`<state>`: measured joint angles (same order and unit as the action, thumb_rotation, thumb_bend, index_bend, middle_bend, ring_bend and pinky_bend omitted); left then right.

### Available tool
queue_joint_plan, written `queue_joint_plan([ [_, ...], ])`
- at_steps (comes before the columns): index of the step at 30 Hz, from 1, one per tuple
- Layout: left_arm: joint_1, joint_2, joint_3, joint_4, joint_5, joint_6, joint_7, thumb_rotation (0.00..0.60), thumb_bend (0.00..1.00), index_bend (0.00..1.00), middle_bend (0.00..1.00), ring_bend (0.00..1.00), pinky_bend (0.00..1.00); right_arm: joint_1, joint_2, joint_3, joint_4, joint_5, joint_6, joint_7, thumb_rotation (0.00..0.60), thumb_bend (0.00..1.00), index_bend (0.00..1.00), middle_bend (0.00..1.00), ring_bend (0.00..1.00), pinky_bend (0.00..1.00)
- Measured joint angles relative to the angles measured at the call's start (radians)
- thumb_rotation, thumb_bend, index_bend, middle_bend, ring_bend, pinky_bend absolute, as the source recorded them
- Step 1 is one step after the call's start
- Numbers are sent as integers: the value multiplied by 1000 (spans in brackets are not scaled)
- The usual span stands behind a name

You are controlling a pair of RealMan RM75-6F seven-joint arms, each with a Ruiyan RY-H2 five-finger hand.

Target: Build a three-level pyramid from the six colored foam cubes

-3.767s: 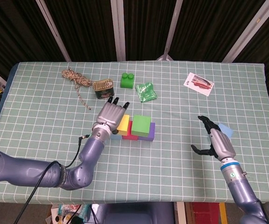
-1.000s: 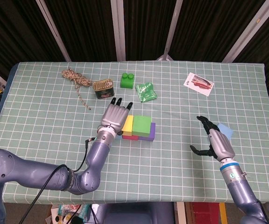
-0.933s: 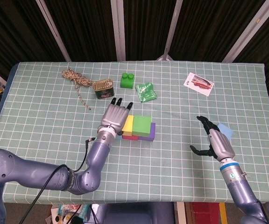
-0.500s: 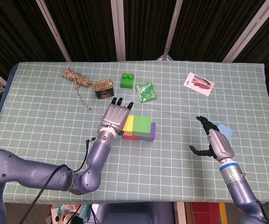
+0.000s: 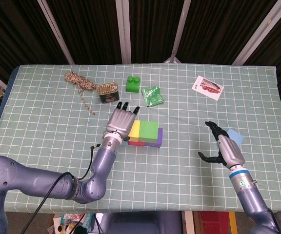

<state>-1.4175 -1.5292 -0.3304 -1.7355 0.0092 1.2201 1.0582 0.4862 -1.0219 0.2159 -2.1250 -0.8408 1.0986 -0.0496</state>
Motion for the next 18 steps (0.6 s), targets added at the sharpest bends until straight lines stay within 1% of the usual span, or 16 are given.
queue_joint_plan([
  [9, 5, 0, -3, -1, 2, 3, 0, 600, 250, 53, 399, 33, 47, 0, 0, 0, 0, 1, 1, -1, 600, 313, 0, 0, 0, 0],
  [18, 9, 2, -5, -4, 3, 9, 4, 600, 241, 48, 354, 33, 47, 0, 0, -1, -2, 1, 1, -2, 600, 313, 0, 0, 0, 0],
])
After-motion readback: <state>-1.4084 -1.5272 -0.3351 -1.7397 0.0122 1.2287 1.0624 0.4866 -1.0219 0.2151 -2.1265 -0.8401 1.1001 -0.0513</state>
